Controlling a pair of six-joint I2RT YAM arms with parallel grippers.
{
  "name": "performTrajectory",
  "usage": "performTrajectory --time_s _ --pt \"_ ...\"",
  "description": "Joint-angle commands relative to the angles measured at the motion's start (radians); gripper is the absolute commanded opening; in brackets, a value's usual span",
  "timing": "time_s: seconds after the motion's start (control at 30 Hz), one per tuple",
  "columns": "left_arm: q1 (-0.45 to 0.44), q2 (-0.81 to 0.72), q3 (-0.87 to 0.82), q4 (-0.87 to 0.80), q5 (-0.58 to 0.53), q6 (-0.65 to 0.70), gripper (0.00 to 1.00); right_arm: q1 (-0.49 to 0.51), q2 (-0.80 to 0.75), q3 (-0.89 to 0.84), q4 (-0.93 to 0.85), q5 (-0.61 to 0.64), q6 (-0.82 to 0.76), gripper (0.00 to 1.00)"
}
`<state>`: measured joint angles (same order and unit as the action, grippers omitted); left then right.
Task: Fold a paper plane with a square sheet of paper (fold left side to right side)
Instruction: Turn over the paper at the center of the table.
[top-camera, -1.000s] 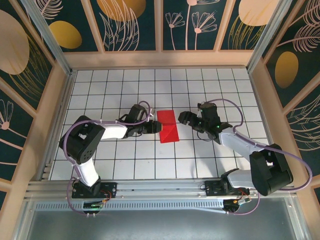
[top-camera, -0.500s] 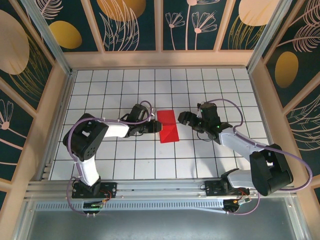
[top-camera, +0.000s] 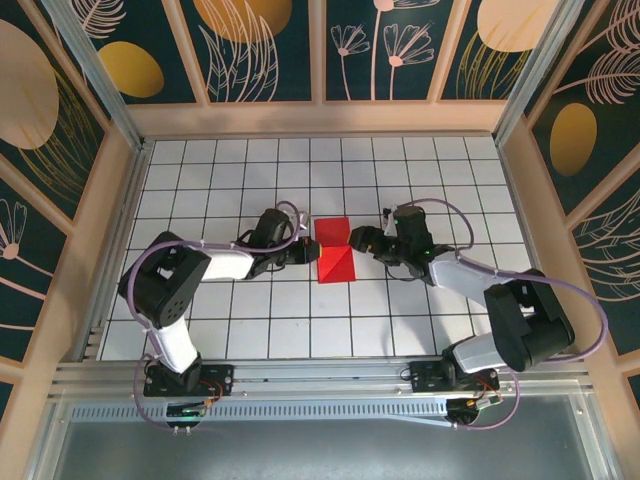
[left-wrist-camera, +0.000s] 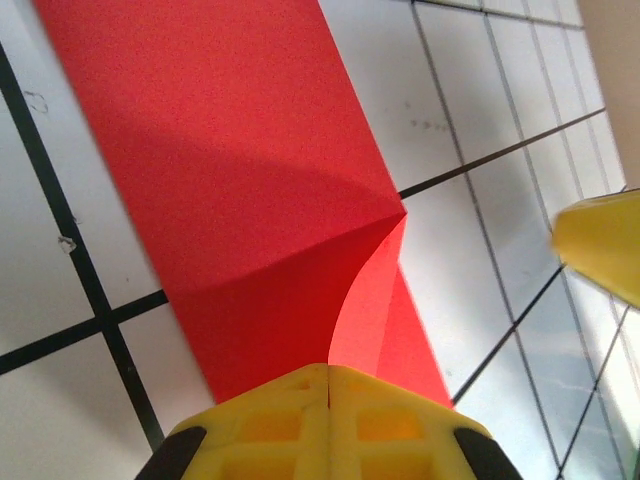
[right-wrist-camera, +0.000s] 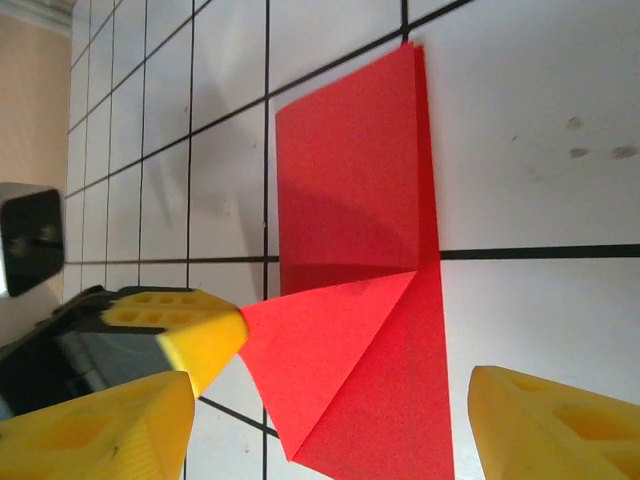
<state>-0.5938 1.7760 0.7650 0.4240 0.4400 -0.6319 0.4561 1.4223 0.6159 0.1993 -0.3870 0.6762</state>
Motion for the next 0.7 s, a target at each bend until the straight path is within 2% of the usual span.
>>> performTrajectory --time_s 0.0,0.47,0.67 --pt "0.009 -0.079 -0.054 0.119 -0.034 -0.045 0.00 0.030 0.046 0.002 0.108 -0.027 0.014 0.72" --pt "0.008 -0.119 -0.110 0.168 -0.050 -0.098 0.00 0.080 0.228 0.026 0.384 -0.064 0.044 0.74" --pt "0.008 -0.112 -0.110 0.168 -0.052 -0.103 0.00 0.085 0.295 0.064 0.429 -0.075 0.051 0.74"
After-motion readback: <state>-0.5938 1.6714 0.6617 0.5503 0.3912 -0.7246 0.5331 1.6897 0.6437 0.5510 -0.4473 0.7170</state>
